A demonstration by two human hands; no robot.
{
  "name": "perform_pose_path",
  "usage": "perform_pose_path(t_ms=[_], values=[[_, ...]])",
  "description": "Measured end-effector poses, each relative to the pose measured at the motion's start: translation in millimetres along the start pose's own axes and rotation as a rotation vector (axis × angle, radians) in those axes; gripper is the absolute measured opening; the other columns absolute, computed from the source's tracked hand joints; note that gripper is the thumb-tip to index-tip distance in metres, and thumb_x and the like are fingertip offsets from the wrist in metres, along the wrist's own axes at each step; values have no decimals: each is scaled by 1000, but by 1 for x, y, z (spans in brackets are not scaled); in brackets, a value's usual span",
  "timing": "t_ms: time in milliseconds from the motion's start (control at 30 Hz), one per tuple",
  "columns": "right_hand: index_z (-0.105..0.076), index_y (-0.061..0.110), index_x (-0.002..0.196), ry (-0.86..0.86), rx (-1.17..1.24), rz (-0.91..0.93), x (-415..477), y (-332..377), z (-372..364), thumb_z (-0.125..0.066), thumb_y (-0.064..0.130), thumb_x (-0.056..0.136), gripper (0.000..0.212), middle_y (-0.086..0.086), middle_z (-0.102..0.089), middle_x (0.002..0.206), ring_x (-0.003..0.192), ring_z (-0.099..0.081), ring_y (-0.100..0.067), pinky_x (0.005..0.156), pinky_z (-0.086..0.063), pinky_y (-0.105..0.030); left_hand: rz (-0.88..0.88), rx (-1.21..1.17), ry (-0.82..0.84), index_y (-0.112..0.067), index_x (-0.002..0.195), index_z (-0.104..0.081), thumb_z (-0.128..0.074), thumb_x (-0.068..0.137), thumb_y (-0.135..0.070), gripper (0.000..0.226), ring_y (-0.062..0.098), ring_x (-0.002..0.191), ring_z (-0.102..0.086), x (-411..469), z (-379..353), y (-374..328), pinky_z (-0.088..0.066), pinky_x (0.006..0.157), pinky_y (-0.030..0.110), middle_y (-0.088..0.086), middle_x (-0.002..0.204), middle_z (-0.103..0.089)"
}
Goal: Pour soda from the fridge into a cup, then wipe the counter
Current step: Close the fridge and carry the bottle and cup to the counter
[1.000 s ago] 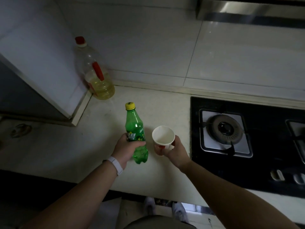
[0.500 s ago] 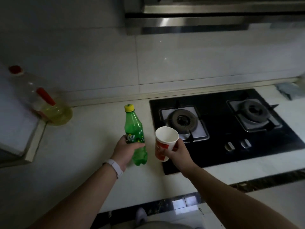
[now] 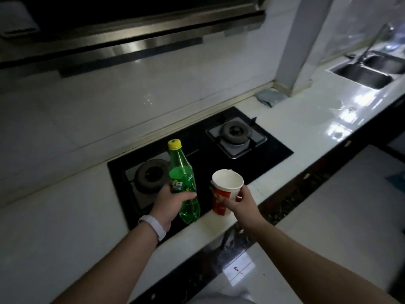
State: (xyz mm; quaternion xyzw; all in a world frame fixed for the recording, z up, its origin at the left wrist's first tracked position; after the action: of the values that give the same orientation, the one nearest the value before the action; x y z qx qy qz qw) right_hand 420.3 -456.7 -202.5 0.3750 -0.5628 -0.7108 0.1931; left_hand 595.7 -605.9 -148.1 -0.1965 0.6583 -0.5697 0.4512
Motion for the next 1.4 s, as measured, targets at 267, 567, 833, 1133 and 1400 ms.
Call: perform_pose_path(t_ms=[267, 567, 833, 1133, 1400], values=[[-46, 30, 122, -218, 190, -12, -9, -16, 163, -85, 26, 73, 63, 6, -63, 116, 105, -62, -11, 77, -50, -25, -1, 117, 239, -19, 110, -70, -80, 75, -7, 38, 24, 92, -73, 22, -176, -15, -57, 79, 37, 5, 101, -76], [-48, 31, 126, -527, 270, -16, -52, -37, 296, -85, 42, 61, 76, 9, -62, 114, 102, -61, -7, 68, -50, -20, 23, 176, 499, -12, 106, -69, -77, 77, 0, 32, 28, 89, -73, 16, -338, -21, -55, 75, 35, 12, 98, -76], [-47, 24, 132, -708, 321, -80, -62, -58, 359, -84, 28, 73, 70, 0, -61, 119, 104, -61, -13, 75, -51, -26, 25, 248, 686, -8, 107, -68, -78, 75, 1, 35, 34, 92, -72, 36, -435, -25, -58, 82, 44, 16, 99, -75], [-51, 26, 125, -813, 299, -121, 0, -38, 432, -82, 22, 77, 58, 2, -63, 116, 100, -62, -9, 71, -49, -22, 44, 251, 827, -15, 104, -70, -87, 65, -10, 43, 22, 86, -75, 115, -528, -43, -56, 70, 32, 4, 93, -79], [-50, 32, 124, -796, 216, -97, 80, 19, 482, -80, 23, 79, 55, 7, -63, 114, 102, -60, -6, 73, -48, -19, 14, 231, 879, -19, 106, -69, -86, 69, -14, 40, 17, 84, -75, 201, -583, -82, -57, 67, 27, -1, 95, -78]])
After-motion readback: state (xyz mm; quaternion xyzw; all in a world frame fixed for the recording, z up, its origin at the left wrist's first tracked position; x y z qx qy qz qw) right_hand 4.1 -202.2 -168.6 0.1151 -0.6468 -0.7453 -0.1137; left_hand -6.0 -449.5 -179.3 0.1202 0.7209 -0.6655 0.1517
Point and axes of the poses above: each hand's wrist, its own x-axis towards the middle knuckle, its own z-axis out of the back of the hand, y = z × x, the point moved 4 cm from there along x, towards the middle knuckle
